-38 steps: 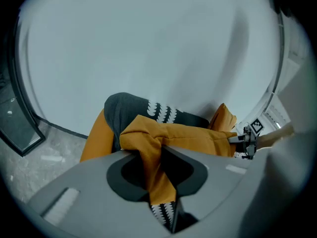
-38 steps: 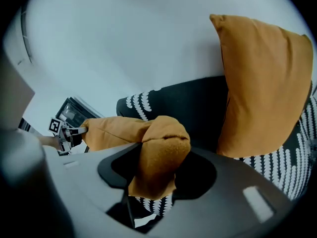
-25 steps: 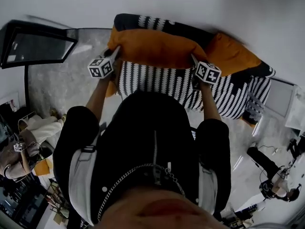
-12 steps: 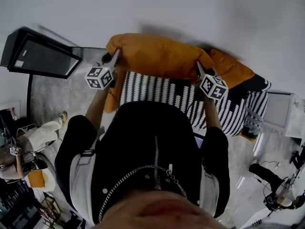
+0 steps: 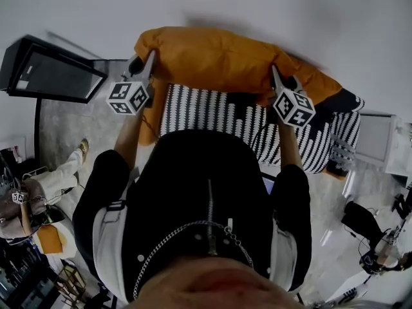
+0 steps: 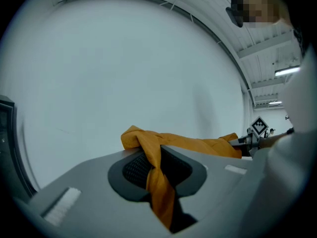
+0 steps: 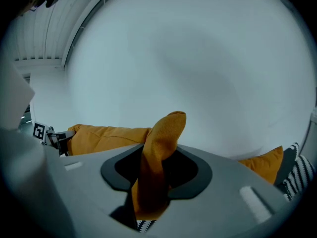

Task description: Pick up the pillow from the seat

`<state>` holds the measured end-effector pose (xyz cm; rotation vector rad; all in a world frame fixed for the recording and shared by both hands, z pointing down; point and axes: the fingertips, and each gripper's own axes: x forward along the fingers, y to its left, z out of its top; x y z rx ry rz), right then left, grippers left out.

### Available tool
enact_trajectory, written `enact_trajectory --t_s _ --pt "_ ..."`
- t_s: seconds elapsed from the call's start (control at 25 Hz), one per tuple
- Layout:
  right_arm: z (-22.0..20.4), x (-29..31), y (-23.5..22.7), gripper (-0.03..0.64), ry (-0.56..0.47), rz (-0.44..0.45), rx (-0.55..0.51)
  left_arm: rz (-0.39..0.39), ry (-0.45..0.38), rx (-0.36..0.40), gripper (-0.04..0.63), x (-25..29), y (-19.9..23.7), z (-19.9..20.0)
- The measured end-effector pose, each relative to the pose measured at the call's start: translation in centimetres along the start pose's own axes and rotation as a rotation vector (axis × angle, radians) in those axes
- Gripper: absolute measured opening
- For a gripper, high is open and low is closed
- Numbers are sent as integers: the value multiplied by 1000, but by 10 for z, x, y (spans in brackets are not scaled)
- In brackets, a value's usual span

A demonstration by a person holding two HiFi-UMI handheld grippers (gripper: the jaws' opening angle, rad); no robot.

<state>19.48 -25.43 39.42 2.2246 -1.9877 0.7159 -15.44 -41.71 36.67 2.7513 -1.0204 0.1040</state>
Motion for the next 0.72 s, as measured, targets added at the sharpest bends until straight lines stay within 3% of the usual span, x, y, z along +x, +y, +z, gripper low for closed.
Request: enact_trajectory --t_s 0.24,0.44,0.72 --pt "0 0 6 140 2 -9 -10 -2 -4 -8 64 -7 3 0" --pt "-8 -26 51 137 -15 -3 -34 10 -23 -14 64 -61 15 3" --pt "15 19 22 133 -26 -16 -41 2 -23 -14 63 0 28 7"
